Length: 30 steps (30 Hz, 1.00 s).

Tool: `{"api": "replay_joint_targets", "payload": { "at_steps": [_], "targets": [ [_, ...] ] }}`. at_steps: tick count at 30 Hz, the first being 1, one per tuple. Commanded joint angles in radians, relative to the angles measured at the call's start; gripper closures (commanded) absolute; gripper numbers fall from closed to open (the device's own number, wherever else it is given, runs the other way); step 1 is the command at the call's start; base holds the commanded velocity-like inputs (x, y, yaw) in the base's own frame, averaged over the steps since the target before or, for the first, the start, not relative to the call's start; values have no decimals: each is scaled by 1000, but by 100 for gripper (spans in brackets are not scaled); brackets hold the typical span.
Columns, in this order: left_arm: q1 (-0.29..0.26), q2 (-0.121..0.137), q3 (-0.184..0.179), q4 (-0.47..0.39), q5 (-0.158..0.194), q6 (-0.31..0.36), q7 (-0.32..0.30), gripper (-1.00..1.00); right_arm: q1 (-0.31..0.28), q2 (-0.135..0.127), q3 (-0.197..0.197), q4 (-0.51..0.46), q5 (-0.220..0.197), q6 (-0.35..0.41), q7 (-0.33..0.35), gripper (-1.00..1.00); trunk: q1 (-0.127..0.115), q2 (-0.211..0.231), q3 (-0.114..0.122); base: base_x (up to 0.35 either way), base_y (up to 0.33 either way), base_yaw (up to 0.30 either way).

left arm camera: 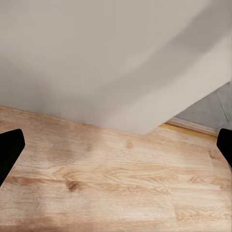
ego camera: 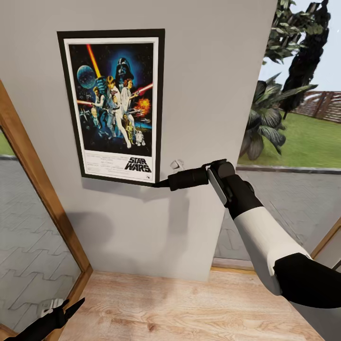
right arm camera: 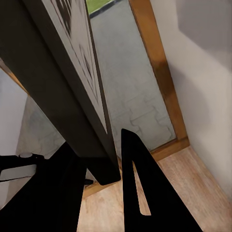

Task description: Pick up the poster from the kitchen countertop and hang it on one of the wall nails in the kitchen.

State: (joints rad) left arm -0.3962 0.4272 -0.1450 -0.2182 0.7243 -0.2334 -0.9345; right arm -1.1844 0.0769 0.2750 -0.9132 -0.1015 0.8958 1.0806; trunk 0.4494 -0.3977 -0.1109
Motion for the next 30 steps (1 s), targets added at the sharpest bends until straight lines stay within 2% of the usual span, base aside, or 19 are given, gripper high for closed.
{"api": "replay_joint_targets", "payload": {
  "at_steps": [1,14,30],
  "targets": [
    [-1,1,-8,1,7,-6,-1,-100,-1,0,1,0,-10,9,-4,100,1,-2,-2,5,0,0],
    [-1,1,-8,2,7,-6,-1,-100,-1,-1,1,1,-10,9,-4,100,1,-2,-2,31,0,0],
    [-1,1,-8,1,7,-6,-1,-100,0,-2,0,2,-10,8,-4,100,1,-2,-2,112,0,0]
  ]
}}
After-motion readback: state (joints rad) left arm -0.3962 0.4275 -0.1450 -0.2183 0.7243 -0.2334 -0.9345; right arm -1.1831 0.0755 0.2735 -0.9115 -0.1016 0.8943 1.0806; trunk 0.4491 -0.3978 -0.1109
